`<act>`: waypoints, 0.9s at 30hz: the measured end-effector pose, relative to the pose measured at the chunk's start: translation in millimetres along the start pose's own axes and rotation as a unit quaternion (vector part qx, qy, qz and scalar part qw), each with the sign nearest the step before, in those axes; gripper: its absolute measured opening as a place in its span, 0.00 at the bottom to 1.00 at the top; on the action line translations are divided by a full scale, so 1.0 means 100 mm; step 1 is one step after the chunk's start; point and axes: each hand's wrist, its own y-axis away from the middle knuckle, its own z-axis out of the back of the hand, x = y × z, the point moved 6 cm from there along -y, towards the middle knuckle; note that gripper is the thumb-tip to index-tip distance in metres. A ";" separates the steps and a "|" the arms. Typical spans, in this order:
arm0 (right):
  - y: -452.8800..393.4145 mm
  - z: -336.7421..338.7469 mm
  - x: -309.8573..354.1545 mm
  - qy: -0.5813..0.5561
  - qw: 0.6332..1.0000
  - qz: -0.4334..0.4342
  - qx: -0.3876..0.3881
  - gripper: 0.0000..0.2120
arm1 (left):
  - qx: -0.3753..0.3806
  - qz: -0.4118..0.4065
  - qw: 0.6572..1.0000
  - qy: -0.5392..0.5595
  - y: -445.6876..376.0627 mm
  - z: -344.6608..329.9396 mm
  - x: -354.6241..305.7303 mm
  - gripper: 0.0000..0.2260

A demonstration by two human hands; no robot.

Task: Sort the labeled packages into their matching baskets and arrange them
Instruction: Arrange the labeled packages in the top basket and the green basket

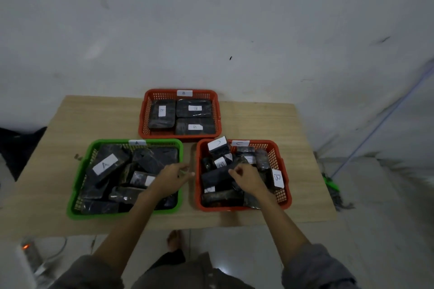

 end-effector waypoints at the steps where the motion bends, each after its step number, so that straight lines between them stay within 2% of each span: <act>1: -0.01 -0.07 -0.03 -0.006 1.000 -0.015 0.002 0.15 | 0.001 -0.008 1.000 0.012 -0.03 -0.02 0.01 0.22; 5: -0.03 -0.23 -0.08 -0.026 0.998 -0.061 -0.017 0.16 | -0.001 -0.033 0.999 0.014 -0.23 0.01 0.02 0.18; 8: -0.03 -0.25 -0.07 -0.034 0.996 -0.079 -0.033 0.11 | -0.007 -0.061 0.998 0.000 -0.42 0.03 -0.07 0.15; 11: -0.07 -0.23 -0.11 -0.032 0.994 -0.094 -0.044 0.07 | 0.001 -0.116 0.990 -0.076 -0.61 -0.12 -0.28 0.19; 13: -0.10 -0.19 -0.17 -0.024 0.992 -0.106 -0.058 0.07 | 0.011 -0.199 0.962 -0.186 -0.77 -0.31 -0.51 0.22; 16: -0.15 -0.11 -0.25 -0.020 0.989 -0.120 -0.080 0.12 | -0.003 -0.326 0.881 -0.344 -0.96 -0.47 -0.86 0.28; 18: -0.19 -0.04 -0.28 -0.023 0.987 -0.119 -0.101 0.11 | -0.012 -0.364 0.830 -0.423 -1.07 -0.54 -0.97 0.28; 20: -0.23 0.01 -0.30 -0.031 0.986 -0.114 -0.116 0.10 | 0.007 -0.374 0.794 -0.480 -1.15 -0.64 -0.96 0.25; 23: -0.28 0.05 -0.34 -0.053 0.986 -0.107 -0.118 0.08 | 0.050 -0.350 0.774 -0.526 -1.24 -0.74 -0.89 0.24; 25: -0.31 0.06 -0.36 -0.057 0.986 -0.103 -0.120 0.09 | 0.062 -0.343 0.773 -0.531 -1.23 -0.75 -0.87 0.27; 27: -0.34 0.07 -0.37 -0.055 0.987 -0.101 -0.116 0.10 | 0.063 -0.348 0.777 -0.521 -1.22 -0.74 -0.88 0.25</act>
